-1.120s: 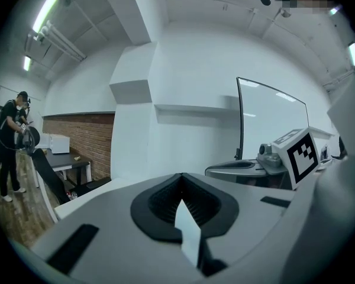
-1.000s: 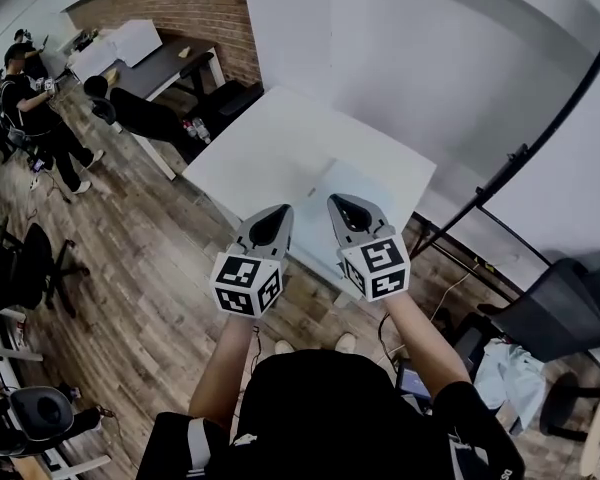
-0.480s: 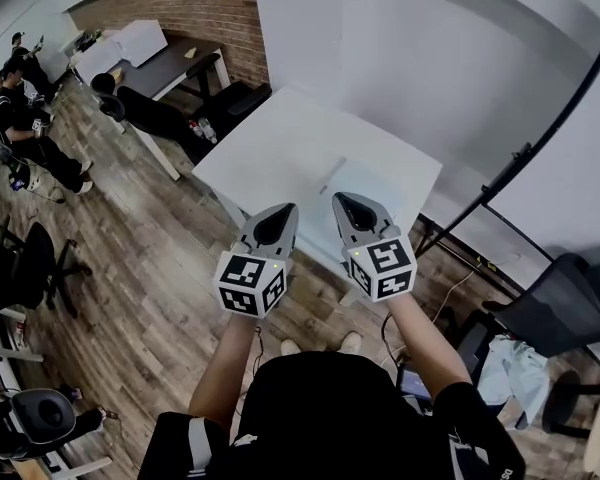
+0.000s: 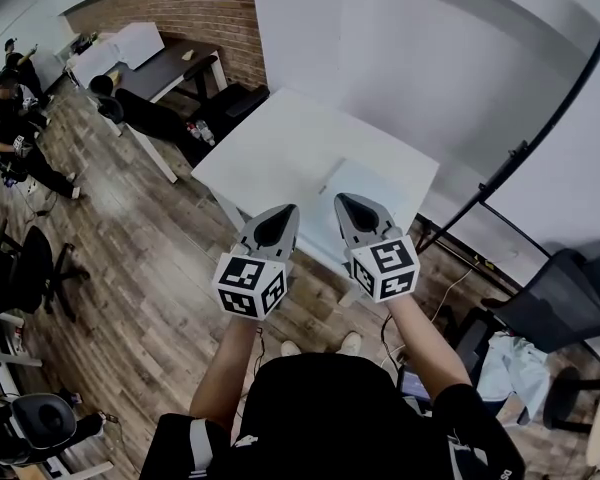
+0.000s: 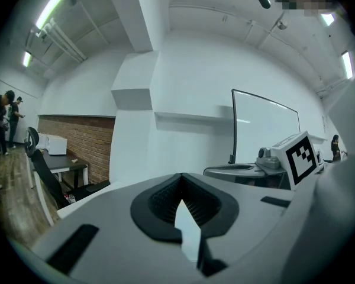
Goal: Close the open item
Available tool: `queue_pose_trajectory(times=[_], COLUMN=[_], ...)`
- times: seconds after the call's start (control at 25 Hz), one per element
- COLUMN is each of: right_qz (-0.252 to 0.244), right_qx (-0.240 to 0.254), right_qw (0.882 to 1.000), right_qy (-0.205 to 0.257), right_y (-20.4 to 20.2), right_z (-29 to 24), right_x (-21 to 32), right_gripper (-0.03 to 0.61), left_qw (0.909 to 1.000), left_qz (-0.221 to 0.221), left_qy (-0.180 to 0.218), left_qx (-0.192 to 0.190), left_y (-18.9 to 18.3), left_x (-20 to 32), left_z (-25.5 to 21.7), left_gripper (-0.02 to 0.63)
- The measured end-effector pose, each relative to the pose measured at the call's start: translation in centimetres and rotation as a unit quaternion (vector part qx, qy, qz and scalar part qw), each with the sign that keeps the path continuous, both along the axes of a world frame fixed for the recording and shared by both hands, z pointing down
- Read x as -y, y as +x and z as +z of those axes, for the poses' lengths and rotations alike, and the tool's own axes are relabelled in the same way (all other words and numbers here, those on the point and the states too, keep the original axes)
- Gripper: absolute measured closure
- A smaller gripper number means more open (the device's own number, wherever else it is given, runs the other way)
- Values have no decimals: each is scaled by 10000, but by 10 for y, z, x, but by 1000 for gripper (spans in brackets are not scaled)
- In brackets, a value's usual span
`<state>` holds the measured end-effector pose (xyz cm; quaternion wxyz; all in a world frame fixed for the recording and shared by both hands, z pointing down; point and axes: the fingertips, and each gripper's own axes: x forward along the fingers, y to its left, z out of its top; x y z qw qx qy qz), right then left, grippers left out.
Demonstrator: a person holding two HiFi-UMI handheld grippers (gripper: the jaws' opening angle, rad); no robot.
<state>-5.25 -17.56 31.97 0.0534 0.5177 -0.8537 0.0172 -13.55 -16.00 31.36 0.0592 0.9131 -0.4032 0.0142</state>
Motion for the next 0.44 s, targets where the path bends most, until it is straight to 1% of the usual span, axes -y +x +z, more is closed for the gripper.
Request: queue_pose_trajectory(times=[0.44], right_qz=[84], right_qx=[34], right_qw=[10000], right_qy=[25], right_y=[3], right_z=[-2], right_x=[-3], right_gripper=[541], left_qw=[10000], left_qz=[44], left_qy=[19], left_qx=[-51], left_y=[1], left_x=[0], left_z=[-5], left_gripper=[603])
